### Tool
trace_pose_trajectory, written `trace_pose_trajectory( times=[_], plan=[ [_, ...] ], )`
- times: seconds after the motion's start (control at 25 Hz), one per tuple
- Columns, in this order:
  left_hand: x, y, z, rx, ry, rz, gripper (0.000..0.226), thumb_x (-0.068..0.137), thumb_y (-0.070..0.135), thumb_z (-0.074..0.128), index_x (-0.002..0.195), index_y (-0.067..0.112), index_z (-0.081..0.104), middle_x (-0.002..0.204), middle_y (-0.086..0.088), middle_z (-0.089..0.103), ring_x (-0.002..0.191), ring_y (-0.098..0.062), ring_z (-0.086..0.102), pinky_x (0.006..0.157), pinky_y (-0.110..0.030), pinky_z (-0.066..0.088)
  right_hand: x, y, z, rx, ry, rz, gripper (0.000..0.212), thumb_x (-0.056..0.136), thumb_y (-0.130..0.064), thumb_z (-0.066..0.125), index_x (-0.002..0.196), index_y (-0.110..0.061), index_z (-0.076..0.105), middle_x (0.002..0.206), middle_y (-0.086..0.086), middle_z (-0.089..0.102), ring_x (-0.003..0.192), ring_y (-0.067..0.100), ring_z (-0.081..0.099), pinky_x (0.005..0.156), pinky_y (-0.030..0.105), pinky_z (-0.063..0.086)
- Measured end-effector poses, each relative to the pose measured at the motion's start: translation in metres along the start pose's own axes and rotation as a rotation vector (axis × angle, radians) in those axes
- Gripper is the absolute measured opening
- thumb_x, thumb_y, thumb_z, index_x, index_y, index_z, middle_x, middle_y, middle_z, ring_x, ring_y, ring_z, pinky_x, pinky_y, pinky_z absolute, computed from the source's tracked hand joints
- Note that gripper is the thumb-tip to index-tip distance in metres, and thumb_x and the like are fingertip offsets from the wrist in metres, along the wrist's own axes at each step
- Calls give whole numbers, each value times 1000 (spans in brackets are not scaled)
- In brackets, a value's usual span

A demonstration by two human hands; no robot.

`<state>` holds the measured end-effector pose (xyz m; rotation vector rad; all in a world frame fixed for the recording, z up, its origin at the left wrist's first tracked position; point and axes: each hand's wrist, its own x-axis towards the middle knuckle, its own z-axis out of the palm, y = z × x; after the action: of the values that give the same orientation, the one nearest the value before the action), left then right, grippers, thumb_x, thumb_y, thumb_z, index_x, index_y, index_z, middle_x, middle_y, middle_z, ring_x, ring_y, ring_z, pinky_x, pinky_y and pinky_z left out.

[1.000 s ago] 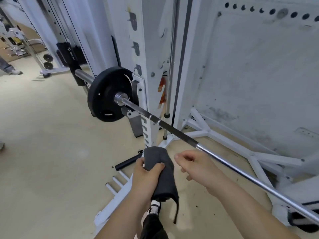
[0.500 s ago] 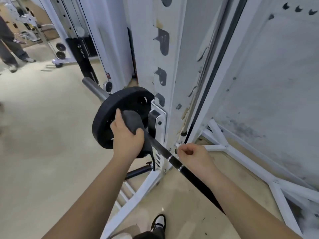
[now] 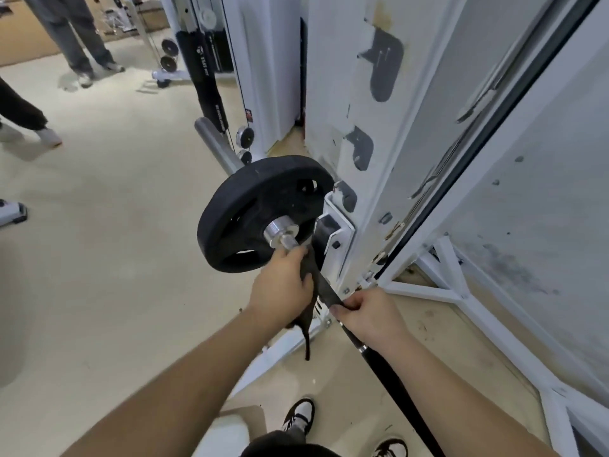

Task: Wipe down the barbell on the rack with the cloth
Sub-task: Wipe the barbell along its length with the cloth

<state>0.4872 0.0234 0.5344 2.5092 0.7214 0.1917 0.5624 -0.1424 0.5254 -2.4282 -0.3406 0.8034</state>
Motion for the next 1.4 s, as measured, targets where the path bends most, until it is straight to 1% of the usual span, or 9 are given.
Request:
trace_pose_trajectory(
  times=[0.24, 0.44, 0.6, 0.72, 0.84, 1.04, 1.12, 1.24, 1.4],
  plan=[
    [22, 11, -3, -11, 81, -184, 47, 91, 21, 57, 138, 23, 57, 134, -14, 52, 97, -42, 65, 73, -38, 50, -5, -9, 0, -202, 27, 16, 32, 84, -49, 69, 68, -22, 63, 60, -6, 63, 63, 16, 63, 58, 26, 44],
    [-3, 3, -20, 38, -111, 89, 35, 84, 25, 58, 117, 24, 69, 108, -7, 61, 93, -34, 65, 74, -39, 57, -9, -11, -2, -187, 43, 41, 28, 82, -50, 69, 74, -23, 67, 60, -7, 66, 60, 14, 66, 59, 26, 47],
    [40, -14, -37, 27, 82, -139, 42, 89, 26, 55, 130, 26, 60, 118, -11, 63, 99, -39, 66, 80, -41, 55, -13, -12, 0, -159, 54, 56, 29, 82, -51, 69, 72, -24, 68, 61, -6, 66, 64, 15, 68, 63, 28, 51],
    [8, 18, -9, 36, -64, -85, 25, 87, 20, 57, 110, 12, 61, 124, -17, 57, 91, -42, 65, 69, -36, 47, -13, -14, 0, -131, 63, 55, 24, 79, -45, 70, 69, -23, 70, 61, -4, 70, 64, 18, 70, 67, 31, 56],
    [-5, 16, -6, 71, -151, 52, 22, 89, 20, 57, 108, 15, 66, 119, -13, 55, 88, -38, 63, 68, -38, 52, -12, -13, 1, -116, 73, 55, 21, 78, -43, 70, 69, -23, 71, 60, -3, 70, 64, 20, 70, 67, 33, 57],
    [11, 1, 0, 49, 103, -86, 33, 91, 17, 57, 124, 15, 65, 127, -16, 59, 94, -44, 65, 71, -43, 53, -14, -9, 5, -82, 90, 56, 22, 78, -49, 71, 72, -28, 72, 59, -7, 68, 62, 17, 69, 68, 30, 55],
    [-23, 16, 21, -46, 53, 2, 32, 90, 16, 63, 121, 11, 64, 127, -17, 58, 89, -43, 65, 67, -44, 53, -17, -7, 5, -75, 109, 58, 23, 75, -55, 69, 76, -32, 73, 64, -7, 71, 65, 17, 70, 68, 31, 57],
    [-45, -2, 14, -70, -3, 218, 35, 90, 22, 64, 125, 22, 64, 126, -3, 57, 94, -30, 68, 68, -40, 58, -23, 5, -2, -59, 117, 65, 41, 71, -67, 70, 88, -29, 75, 76, -10, 73, 76, 13, 70, 66, 30, 53],
    [-15, -2, 1, -97, 151, -30, 36, 92, 19, 63, 127, 26, 58, 128, -4, 57, 94, -33, 66, 68, -37, 50, -30, 24, -12, 51, 104, 31, 40, 66, -64, 74, 80, -27, 74, 75, -10, 73, 75, 8, 69, 76, 35, 60]
  ],
)
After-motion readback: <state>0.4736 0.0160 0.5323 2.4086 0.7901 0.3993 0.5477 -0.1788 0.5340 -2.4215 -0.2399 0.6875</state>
